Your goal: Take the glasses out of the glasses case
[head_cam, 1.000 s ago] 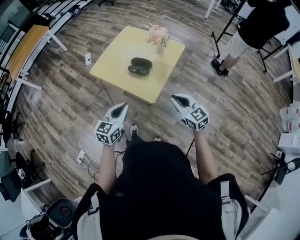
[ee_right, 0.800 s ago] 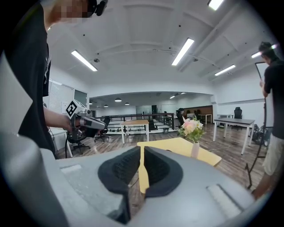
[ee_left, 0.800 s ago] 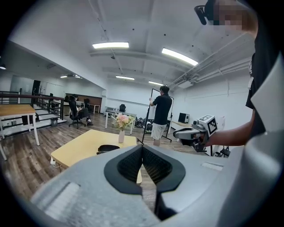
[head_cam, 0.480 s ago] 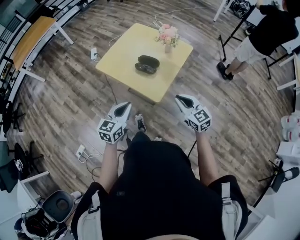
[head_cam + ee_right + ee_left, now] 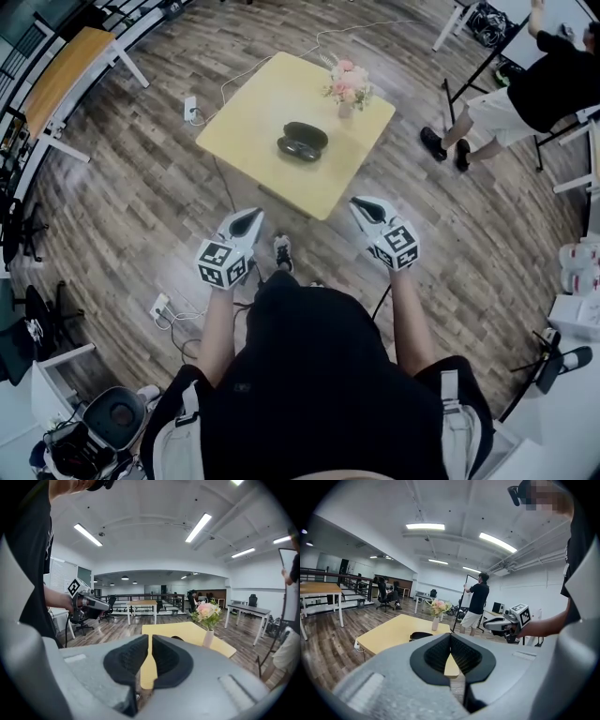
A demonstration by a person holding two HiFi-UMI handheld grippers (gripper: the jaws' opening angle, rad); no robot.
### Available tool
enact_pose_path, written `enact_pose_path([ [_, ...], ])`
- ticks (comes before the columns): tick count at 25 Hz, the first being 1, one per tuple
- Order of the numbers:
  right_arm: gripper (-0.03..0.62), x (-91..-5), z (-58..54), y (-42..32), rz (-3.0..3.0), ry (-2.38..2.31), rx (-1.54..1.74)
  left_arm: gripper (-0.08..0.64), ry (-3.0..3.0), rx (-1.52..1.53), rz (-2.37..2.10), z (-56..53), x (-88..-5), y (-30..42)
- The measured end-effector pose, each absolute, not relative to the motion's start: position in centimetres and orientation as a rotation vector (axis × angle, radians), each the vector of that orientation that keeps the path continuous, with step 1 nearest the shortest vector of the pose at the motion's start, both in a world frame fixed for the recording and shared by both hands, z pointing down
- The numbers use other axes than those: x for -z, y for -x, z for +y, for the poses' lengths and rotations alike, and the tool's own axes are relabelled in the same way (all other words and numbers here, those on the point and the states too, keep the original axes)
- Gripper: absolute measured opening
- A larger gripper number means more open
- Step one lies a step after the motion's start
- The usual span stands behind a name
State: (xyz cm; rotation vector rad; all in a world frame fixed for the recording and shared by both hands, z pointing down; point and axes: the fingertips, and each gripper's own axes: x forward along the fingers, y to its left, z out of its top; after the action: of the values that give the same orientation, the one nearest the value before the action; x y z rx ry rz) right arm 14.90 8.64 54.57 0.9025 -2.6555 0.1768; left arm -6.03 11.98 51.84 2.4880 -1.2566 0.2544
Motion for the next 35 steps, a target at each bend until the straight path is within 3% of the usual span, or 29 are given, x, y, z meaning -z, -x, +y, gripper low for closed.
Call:
enact_pose_path([
  [35, 0.026, -57.9, -9.0, -7.8, -2.491, -1.005, -0.239, 0.011, -2.547, -0.284, -0.993, -10.2, -55.5, 11.2],
])
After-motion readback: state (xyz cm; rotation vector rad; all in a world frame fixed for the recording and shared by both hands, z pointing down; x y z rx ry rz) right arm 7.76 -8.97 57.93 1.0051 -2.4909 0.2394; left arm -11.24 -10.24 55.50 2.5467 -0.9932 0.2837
